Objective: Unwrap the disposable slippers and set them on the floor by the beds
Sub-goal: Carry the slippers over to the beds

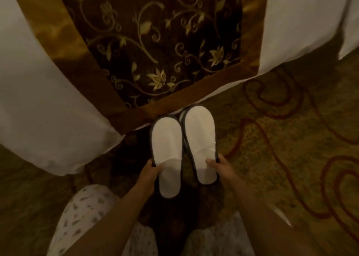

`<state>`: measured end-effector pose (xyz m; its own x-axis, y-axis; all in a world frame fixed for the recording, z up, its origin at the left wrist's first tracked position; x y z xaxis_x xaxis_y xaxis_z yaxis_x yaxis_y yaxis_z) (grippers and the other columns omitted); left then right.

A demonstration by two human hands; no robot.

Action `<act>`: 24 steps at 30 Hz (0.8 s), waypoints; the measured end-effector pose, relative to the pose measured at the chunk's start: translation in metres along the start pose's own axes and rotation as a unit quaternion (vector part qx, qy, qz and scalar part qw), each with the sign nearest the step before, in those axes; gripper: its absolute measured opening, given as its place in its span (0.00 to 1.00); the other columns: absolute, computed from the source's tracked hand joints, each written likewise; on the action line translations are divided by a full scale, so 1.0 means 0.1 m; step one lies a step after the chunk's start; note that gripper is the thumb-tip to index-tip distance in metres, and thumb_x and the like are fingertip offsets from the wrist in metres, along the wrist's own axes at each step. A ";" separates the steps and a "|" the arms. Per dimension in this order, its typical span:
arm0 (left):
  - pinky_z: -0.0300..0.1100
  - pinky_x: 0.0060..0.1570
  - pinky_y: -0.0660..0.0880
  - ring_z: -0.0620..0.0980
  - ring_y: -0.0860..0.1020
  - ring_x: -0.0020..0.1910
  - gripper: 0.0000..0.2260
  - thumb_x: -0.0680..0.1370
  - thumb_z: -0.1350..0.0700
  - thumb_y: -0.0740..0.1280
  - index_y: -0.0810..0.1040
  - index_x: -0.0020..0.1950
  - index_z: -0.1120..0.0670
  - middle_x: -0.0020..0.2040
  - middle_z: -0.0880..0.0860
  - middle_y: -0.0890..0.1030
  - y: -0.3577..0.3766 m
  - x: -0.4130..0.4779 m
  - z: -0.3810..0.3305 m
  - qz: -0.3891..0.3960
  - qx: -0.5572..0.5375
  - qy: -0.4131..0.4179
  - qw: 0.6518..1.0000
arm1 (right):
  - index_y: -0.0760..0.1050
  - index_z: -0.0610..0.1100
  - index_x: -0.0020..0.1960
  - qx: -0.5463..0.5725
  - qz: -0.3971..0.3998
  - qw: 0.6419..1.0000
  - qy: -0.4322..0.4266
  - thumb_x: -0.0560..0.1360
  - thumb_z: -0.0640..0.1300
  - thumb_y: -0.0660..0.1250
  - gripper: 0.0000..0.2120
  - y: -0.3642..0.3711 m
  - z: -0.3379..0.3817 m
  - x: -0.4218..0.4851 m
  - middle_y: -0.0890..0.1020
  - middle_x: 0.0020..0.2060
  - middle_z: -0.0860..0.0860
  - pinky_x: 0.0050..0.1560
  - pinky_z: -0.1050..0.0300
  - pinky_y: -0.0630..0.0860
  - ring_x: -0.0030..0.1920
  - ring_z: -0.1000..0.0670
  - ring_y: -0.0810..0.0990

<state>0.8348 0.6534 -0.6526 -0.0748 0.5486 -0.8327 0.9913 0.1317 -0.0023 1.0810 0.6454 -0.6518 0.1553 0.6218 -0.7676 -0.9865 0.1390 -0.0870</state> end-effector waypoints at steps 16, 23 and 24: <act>0.50 0.62 0.70 0.57 0.72 0.60 0.24 0.77 0.69 0.58 0.64 0.72 0.55 0.68 0.59 0.72 -0.08 0.79 0.62 -0.034 -0.030 -0.017 0.999 | 0.54 0.35 0.74 -0.348 -0.051 0.935 -0.035 0.78 0.43 0.62 0.30 0.26 -0.50 1.31 0.62 0.73 0.38 0.72 0.49 0.61 0.72 0.39 0.62; 0.46 0.56 0.71 0.58 0.72 0.62 0.24 0.76 0.67 0.59 0.65 0.72 0.56 0.67 0.60 0.73 -0.02 0.51 0.30 -0.035 0.090 0.006 0.995 | 0.59 0.36 0.72 -0.390 -0.028 0.907 -0.156 0.77 0.45 0.64 0.29 0.29 -0.05 0.89 0.68 0.70 0.39 0.69 0.51 0.64 0.69 0.41 0.67; 0.47 0.57 0.71 0.59 0.73 0.62 0.23 0.76 0.67 0.59 0.66 0.71 0.56 0.67 0.61 0.73 0.00 0.36 0.22 -0.033 0.125 0.013 0.992 | 0.61 0.37 0.72 -0.382 -0.014 0.906 -0.182 0.77 0.45 0.64 0.27 0.30 0.09 0.72 0.69 0.69 0.40 0.69 0.51 0.65 0.69 0.41 0.68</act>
<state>0.8348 0.6555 -0.6947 -0.1401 0.5676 -0.8113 0.9799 -0.0381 -0.1959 1.0630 0.7014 -0.7038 0.0505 0.8590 -0.5096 -0.7085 -0.3288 -0.6245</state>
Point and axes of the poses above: each hand's wrist, its own x-axis towards the middle knuckle, its own y-axis out of the palm, z = x × y, the point moved 3 cm from there along x, towards the middle knuckle
